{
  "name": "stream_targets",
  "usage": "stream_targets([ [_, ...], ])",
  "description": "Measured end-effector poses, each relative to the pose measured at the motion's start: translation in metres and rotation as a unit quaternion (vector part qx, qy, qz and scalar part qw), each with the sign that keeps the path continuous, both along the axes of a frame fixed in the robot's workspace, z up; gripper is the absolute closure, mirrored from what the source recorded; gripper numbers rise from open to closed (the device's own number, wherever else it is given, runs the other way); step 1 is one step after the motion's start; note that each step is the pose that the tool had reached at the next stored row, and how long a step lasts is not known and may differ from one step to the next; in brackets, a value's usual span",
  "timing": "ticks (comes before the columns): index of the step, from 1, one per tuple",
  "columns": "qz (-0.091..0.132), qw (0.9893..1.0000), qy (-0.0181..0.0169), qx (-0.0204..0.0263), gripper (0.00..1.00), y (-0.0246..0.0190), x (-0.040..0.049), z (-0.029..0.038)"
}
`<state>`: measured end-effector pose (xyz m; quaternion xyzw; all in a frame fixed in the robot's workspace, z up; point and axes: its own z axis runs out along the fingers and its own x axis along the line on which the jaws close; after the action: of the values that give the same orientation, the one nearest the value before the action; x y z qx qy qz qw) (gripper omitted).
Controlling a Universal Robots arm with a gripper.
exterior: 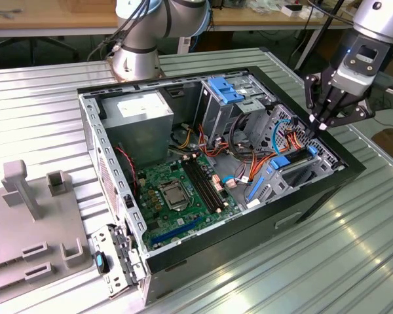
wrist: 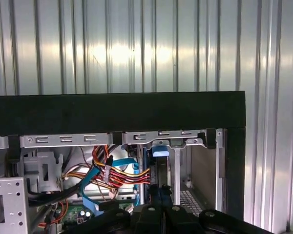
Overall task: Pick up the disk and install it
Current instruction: 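Insert the second disk wire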
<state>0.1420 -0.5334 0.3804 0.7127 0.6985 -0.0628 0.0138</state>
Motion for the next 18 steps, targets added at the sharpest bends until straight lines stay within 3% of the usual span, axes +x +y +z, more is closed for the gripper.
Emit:
stream_targets([
  [1, 0.000, 0.9999, -0.0020, -0.0140, 0.89, 0.0015, 0.0000, -0.0001],
  [2, 0.000, 0.9997, -0.0032, -0.0241, 0.89, 0.0024, 0.0000, 0.0000],
  [4, 0.001, 0.9992, -0.0043, -0.0403, 0.89, 0.0039, 0.0000, -0.0001],
  [5, 0.001, 0.9990, -0.0044, -0.0453, 0.89, 0.0048, 0.0000, 0.0001],
  [11, 0.002, 0.9988, -0.0044, -0.0491, 0.89, 0.0101, -0.0001, 0.0073],
  [12, 0.002, 0.9987, -0.0043, -0.0514, 0.89, 0.0132, -0.0001, 0.0088],
  [14, 0.002, 0.9985, -0.0043, -0.0555, 0.89, 0.0269, -0.0005, 0.0093],
  [18, 0.001, 0.9982, -0.0043, -0.0594, 0.89, 0.0393, -0.0009, 0.0093],
])
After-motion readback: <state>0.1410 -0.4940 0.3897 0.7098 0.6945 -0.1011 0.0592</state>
